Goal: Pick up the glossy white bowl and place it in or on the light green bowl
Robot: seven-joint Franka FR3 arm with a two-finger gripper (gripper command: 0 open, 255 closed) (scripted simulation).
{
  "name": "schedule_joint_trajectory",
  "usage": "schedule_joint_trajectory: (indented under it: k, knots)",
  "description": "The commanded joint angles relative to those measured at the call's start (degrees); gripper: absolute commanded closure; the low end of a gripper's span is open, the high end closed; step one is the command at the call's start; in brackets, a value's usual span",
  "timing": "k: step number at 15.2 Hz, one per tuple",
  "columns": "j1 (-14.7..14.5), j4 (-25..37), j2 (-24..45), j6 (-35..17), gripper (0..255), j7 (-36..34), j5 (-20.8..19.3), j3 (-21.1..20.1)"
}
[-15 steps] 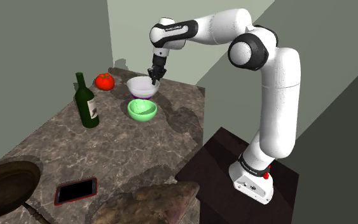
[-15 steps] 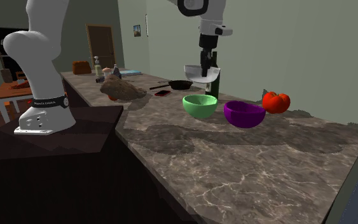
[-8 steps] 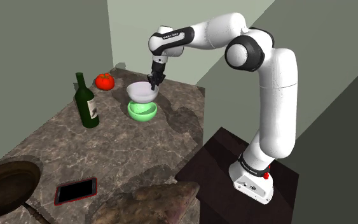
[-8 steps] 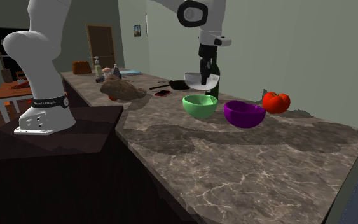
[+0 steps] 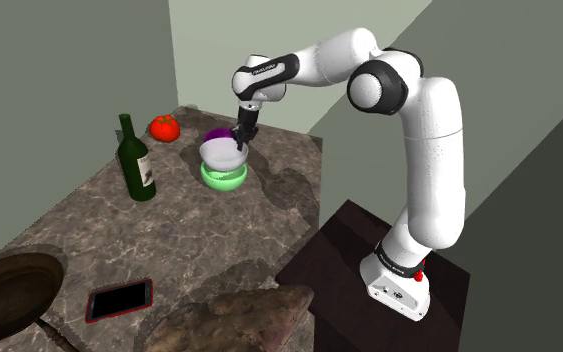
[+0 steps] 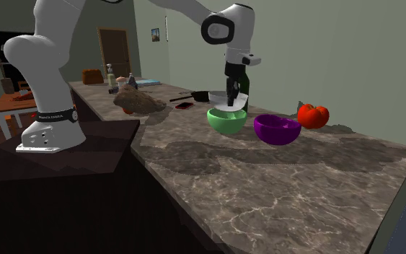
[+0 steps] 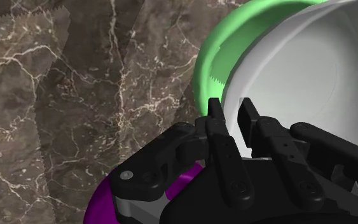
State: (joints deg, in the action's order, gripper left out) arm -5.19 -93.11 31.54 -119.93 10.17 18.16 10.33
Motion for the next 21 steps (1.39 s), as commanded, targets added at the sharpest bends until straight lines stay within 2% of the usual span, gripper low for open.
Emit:
schedule_joint_trajectory:
  k: [1,8,9,14,18,21]
  knots:
    - [0.1,-0.4,0.7,-1.2,255,0.4,0.3,-0.1]
    - [0.1,-0.4,0.7,-1.2,255,0.4,0.3,-0.1]
    - [0.1,-0.4,0.8,-1.2,0,0.4,0.3,-0.1]
    - [0.1,-0.4,0.7,-1.2,0,0.4,0.3,-0.1]
    - [0.5,2.5,-2.1,4.6,0,-0.4,-0.9,0.6]
    - [0.5,2.5,-2.1,4.6,0,-0.4,-0.9,0.6]
